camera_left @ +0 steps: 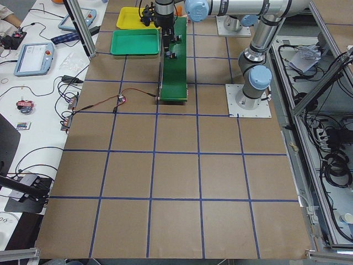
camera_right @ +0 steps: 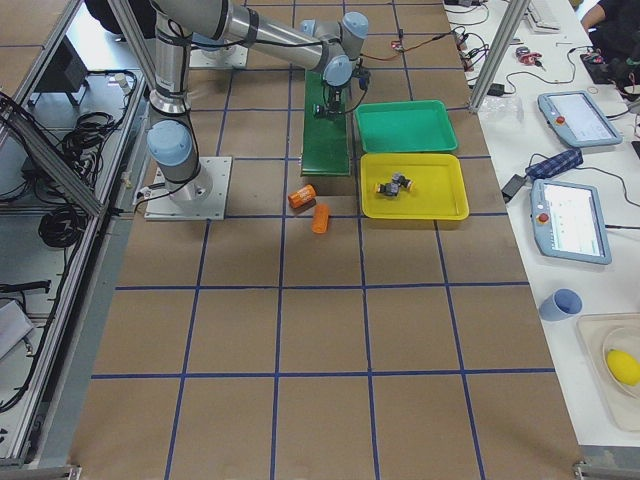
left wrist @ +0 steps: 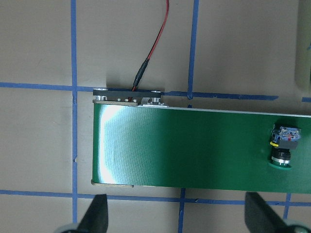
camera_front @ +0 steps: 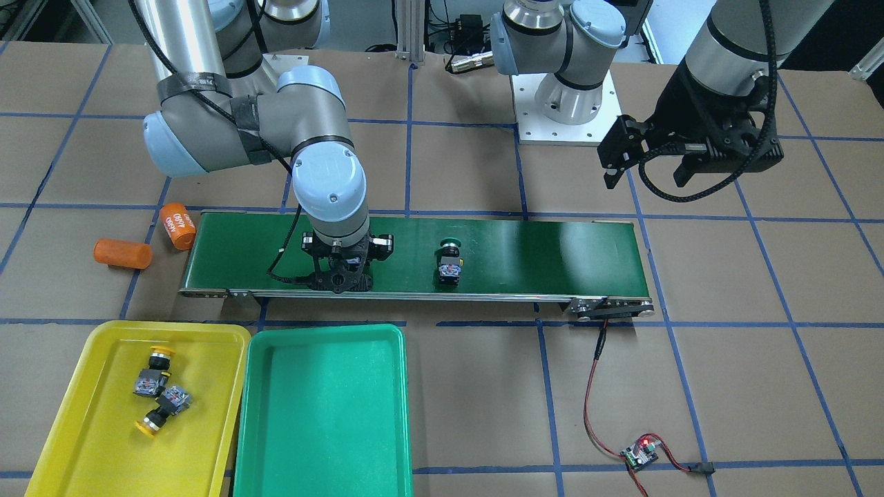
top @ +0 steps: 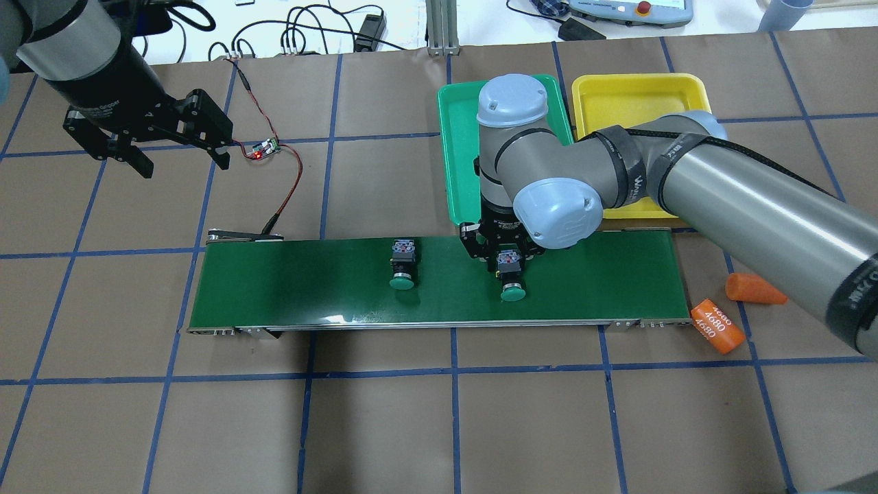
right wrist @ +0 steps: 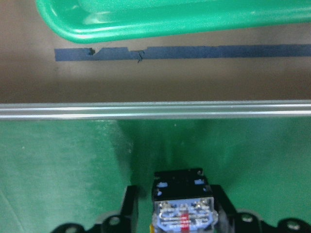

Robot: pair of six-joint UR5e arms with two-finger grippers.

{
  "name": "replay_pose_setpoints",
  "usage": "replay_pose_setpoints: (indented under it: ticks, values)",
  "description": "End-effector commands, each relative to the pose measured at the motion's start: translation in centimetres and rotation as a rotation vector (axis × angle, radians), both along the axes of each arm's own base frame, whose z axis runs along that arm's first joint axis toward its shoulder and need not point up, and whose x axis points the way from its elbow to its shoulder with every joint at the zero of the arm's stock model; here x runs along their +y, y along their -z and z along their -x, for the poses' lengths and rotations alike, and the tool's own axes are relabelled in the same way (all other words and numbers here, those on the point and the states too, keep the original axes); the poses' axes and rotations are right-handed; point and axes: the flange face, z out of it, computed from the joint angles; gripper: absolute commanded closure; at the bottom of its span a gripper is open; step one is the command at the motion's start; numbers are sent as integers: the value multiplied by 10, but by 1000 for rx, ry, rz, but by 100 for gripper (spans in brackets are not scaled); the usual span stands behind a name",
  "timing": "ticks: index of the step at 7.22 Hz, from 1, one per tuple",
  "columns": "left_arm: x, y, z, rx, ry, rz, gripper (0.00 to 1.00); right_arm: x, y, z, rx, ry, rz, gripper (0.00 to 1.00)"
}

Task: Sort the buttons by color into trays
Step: 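Carry the green-capped button into the green tray and open the right gripper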

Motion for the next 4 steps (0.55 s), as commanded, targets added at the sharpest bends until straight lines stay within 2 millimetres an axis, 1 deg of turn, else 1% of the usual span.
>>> replay_pose_setpoints:
  ticks: [1,2,3,4]
  values:
    - [1,0,0,0,2,-1,0,-6,-17,5,14,1,36,100]
    - [0,0,0,2,-1,0,0,-14,-35,11,9,12,71,100]
    - [0,0,0,2,2,0,0,-31,-56,24,-4,39,126,100]
    - [0,0,0,2,0,0,0,-65,-73,42,-28,59,202,100]
